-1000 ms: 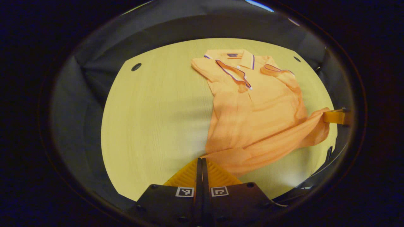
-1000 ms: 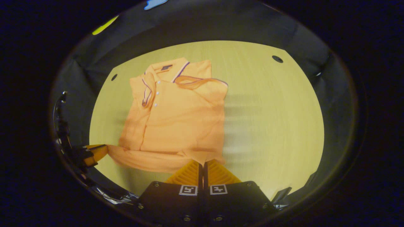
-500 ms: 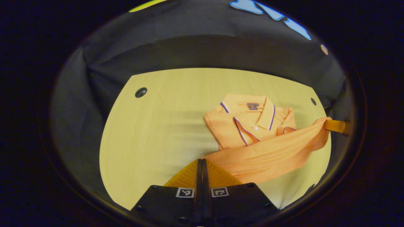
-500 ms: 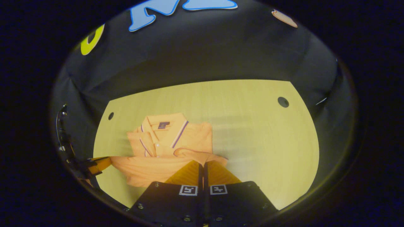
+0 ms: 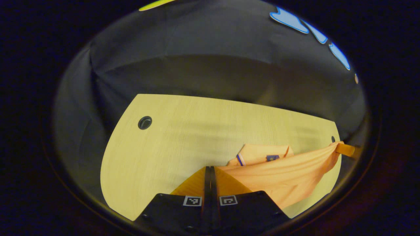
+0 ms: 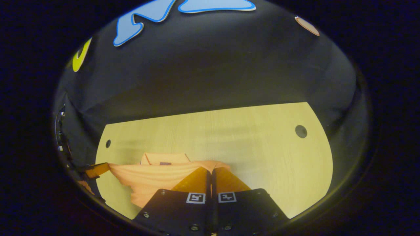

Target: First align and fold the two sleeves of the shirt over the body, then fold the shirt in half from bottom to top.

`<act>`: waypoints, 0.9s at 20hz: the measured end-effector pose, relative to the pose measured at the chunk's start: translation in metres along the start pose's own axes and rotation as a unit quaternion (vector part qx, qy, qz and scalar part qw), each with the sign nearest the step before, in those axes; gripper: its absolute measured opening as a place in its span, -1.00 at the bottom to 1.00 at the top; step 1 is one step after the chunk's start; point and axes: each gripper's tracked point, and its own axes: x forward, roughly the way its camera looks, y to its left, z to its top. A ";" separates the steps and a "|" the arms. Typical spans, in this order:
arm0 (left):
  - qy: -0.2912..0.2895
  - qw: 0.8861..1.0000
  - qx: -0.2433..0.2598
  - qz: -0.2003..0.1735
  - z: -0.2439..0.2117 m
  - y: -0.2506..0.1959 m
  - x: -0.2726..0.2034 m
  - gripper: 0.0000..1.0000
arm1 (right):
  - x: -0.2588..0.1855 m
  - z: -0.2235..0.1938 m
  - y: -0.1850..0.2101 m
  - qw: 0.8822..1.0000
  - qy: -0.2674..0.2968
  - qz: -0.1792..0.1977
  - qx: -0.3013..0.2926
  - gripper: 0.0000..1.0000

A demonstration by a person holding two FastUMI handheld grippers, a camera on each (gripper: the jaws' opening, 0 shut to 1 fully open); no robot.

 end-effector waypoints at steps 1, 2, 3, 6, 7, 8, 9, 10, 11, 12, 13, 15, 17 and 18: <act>-0.008 1.000 -0.002 0.003 0.006 0.000 0.003 -0.90 | 0.003 0.003 -0.002 1.000 -0.007 -0.004 0.001 -1.00; -0.010 1.000 -0.001 0.003 0.007 -0.001 0.005 -0.91 | 0.005 0.003 -0.002 1.000 -0.011 -0.007 -0.001 -1.00; -0.012 1.000 0.001 0.005 0.008 -0.001 0.007 -0.91 | 0.006 0.003 -0.002 1.000 -0.014 -0.007 -0.004 -0.99; -0.018 1.000 -0.003 -0.004 0.013 -0.013 0.016 -0.89 | 0.021 0.004 -0.002 1.000 -0.019 -0.016 -0.016 -1.00; -0.021 1.000 -0.011 -0.008 0.013 -0.016 0.017 -0.89 | 0.021 0.004 0.000 0.999 -0.024 -0.013 -0.018 -0.93; -0.025 1.000 -0.014 -0.009 0.015 -0.018 0.019 -0.79 | 0.018 0.000 -0.001 1.000 -0.020 -0.009 -0.019 -0.92; -0.029 1.000 -0.012 0.002 0.016 -0.017 0.019 -0.73 | 0.016 -0.001 -0.002 1.000 -0.016 -0.013 -0.021 -0.59; -0.030 0.999 -0.003 0.011 0.016 -0.012 0.018 -0.26 | 0.014 0.000 -0.005 0.999 -0.021 -0.014 -0.022 -0.36; -0.032 0.999 0.006 0.015 0.016 -0.008 0.014 0.21 | 0.014 0.001 -0.008 0.999 -0.026 -0.017 -0.021 -0.08; -0.035 0.999 0.010 0.015 0.019 -0.006 0.007 0.67 | 0.011 0.002 -0.009 0.999 -0.029 -0.019 -0.021 0.19; -0.043 0.999 0.009 0.010 0.023 -0.009 0.001 0.65 | 0.006 0.002 -0.010 0.999 -0.034 -0.020 -0.021 0.32; -0.054 0.998 0.010 0.006 0.027 -0.012 0.002 0.63 | -0.005 0.003 -0.008 0.999 -0.043 -0.018 -0.020 0.31; -0.069 0.997 0.021 0.003 0.032 -0.016 -0.005 0.63 | -0.022 0.002 -0.006 0.998 -0.056 -0.015 -0.024 0.32; -0.079 0.997 0.027 0.000 0.035 -0.018 -0.007 0.63 | -0.030 0.003 -0.005 0.998 -0.064 -0.013 -0.026 0.32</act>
